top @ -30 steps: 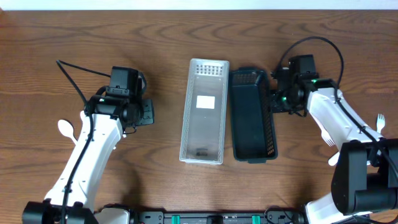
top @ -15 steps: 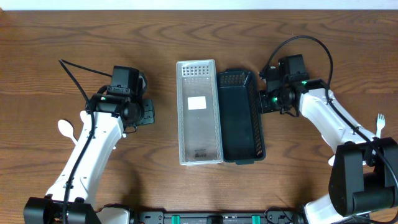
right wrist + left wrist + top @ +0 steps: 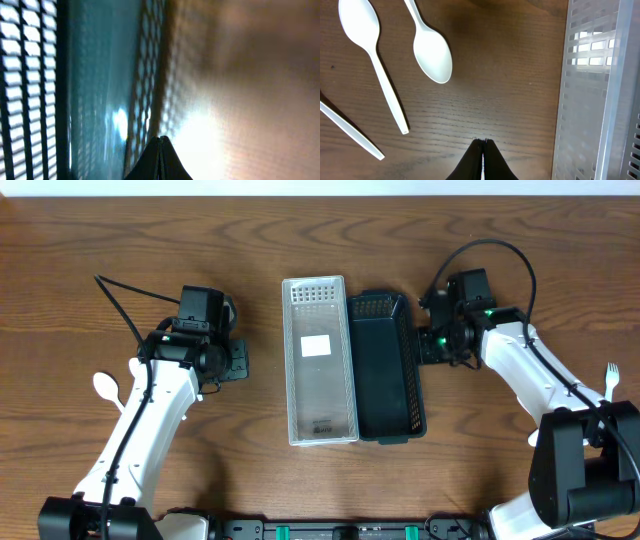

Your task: Pack container

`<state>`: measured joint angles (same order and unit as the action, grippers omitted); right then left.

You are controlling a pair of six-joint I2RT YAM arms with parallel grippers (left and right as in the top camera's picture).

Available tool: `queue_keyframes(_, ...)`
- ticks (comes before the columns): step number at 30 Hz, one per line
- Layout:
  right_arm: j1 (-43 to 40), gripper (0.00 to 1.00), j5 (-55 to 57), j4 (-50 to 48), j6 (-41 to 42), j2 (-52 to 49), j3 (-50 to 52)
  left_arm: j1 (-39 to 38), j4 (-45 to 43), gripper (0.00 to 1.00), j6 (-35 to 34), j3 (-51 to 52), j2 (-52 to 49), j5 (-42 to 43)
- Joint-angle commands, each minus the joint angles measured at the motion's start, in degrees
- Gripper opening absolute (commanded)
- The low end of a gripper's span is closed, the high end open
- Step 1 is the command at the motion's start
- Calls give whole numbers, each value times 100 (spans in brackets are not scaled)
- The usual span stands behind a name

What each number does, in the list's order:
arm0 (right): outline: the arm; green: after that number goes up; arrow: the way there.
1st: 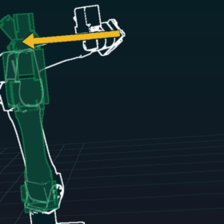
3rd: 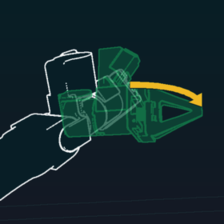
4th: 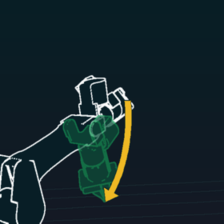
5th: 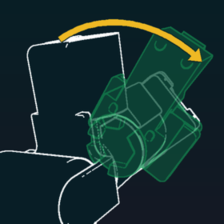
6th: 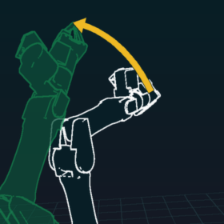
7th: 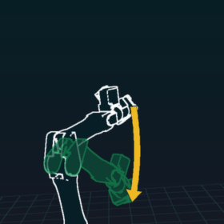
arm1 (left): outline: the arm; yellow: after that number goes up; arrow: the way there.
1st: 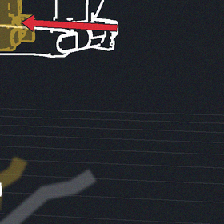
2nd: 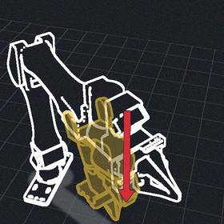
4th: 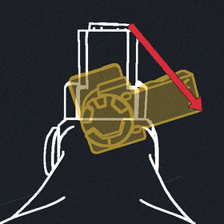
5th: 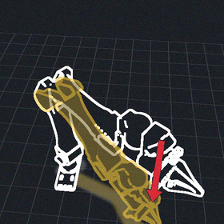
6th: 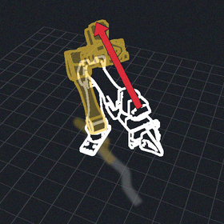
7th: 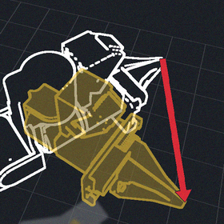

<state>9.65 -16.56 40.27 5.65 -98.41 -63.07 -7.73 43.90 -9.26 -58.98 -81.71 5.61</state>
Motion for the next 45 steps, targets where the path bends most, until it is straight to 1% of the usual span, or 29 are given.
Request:
queue_keyframes(1, 13, 1, 197, 330, 254, -17, -101, -13, 20, 6, -48, -136, -26, -4)
queue_keyframes(4, 13, 1, 468, 798, 269, -17, -101, -13, 20, 6, -46, -136, -26, -4)
queue_keyframes(8, 17, 1, 376, 1364, 267, -17, -101, -13, 17, 6, -48, -136, -26, -4)
queue_keyframes(11, 17, 1, 7, 1685, 179, -17, -101, -13, 17, 6, -48, -136, -26, -4)
queue_keyframes(13, 17, 1, -481, 1821, -68, -17, -101, -13, 17, 6, -48, -138, -26, -4)
queue_keyframes(15, 17, 1, -979, 1875, -264, -17, -101, -13, 17, 6, -48, -136, -26, -4)
queue_keyframes(18, 17, 1, -1384, 1867, -302, -17, -101, -13, 20, 6, -48, -138, -26, -4)
queue_keyframes(23, 17, 1, -1725, 1878, -597, -17, -101, -13, 20, 6, -48, -136, -26, -4)
queue_keyframes(28, 17, 1, -1744, 1823, -597, -17, -101, -13, 24, 6, -48, -136, -24, -4)
queue_keyframes(31, 11, 1, -1482, 1794, -584, -17, -101, -13, 22, 6, -48, -138, -17, -4)
queue_keyframes(34, 11, 2, -656, 1740, -227, -17, -101, -9, 17, 6, -46, -168, 37, -9)
queue_keyframes(35, 9, 6, -299, 1711, -61, -17, -103, -7, 20, 6, -46, -208, 70, -9)
queue_keyframes(36, 2, 12, 22, 1685, 98, -17, -105, -7, 20, 6, -46, -264, 129, -9)
queue_keyframes(37, -9, 15, 271, 1641, 225, -15, -107, -7, 20, 6, -46, -337, 201, -9)
queue_keyframes(41, -111, 16, 662, 1519, 514, 59, -216, -7, 44, 6, 4, -634, 586, -13)
queue_keyframes(43, -197, 19, 885, 1550, 713, 166, -385, -7, 61, 6, 39, -745, 841, -35)
queue_keyframes(44, -249, 20, 1054, 1580, 844, 254, -498, -7, 61, 8, 37, -778, 992, -48)
queue_keyframes(45, -304, 20, 1274, 1617, 984, 358, -623, -7, 59, 17, 37, -782, 1128, -50)
